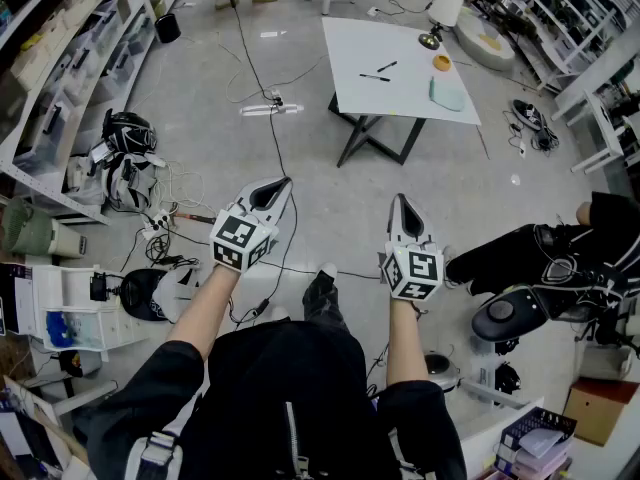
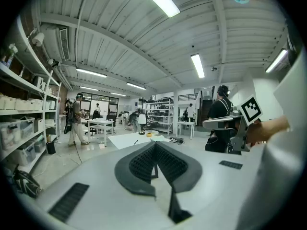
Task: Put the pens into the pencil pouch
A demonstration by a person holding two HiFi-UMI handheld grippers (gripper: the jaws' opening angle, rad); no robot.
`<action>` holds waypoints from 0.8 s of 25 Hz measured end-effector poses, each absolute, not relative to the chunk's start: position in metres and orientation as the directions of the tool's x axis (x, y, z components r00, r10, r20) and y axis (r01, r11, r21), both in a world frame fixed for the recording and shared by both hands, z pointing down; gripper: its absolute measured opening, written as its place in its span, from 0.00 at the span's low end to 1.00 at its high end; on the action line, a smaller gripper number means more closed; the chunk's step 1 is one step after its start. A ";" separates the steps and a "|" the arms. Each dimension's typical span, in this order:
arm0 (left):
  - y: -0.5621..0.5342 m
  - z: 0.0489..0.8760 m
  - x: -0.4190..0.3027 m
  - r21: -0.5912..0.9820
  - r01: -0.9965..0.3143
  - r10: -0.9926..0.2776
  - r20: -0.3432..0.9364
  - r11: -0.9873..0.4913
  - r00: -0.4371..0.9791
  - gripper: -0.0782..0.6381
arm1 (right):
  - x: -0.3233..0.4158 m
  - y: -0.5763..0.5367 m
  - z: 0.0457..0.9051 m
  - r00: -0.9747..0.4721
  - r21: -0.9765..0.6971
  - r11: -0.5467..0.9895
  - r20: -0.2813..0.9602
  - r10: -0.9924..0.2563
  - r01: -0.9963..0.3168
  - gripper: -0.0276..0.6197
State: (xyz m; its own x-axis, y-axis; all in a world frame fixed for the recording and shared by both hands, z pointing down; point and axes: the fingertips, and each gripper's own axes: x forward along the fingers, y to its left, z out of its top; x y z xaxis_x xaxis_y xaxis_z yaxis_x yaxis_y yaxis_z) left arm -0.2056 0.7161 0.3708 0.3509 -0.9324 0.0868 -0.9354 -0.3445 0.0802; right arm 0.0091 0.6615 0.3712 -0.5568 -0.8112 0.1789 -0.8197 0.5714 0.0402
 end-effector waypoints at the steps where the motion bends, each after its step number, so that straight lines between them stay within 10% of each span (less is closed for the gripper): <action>1: 0.715 0.371 -0.207 0.073 -0.936 -0.933 0.088 -0.343 0.349 0.14 | 0.007 0.661 0.371 -0.561 0.038 0.575 0.174 -0.809 -0.818 0.05; 15: 0.670 0.375 -0.221 0.059 -0.934 -0.930 0.087 -0.352 0.356 0.15 | 0.001 0.625 0.376 -0.548 0.033 0.560 0.166 -0.820 -0.828 0.08; 20: 0.637 0.374 -0.220 0.080 -0.931 -0.929 0.075 -0.355 0.361 0.38 | 0.004 0.594 0.382 -0.552 0.017 0.563 0.173 -0.816 -0.826 0.25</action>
State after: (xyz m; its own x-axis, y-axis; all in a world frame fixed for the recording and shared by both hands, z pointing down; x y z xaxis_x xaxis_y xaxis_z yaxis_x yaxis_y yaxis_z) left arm -0.2199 0.6373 0.3736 0.3612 -0.9295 0.0748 -0.9313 -0.3554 0.0802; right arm 0.0036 0.5937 0.3818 -0.5520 -0.8158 0.1727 -0.8265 0.5628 0.0168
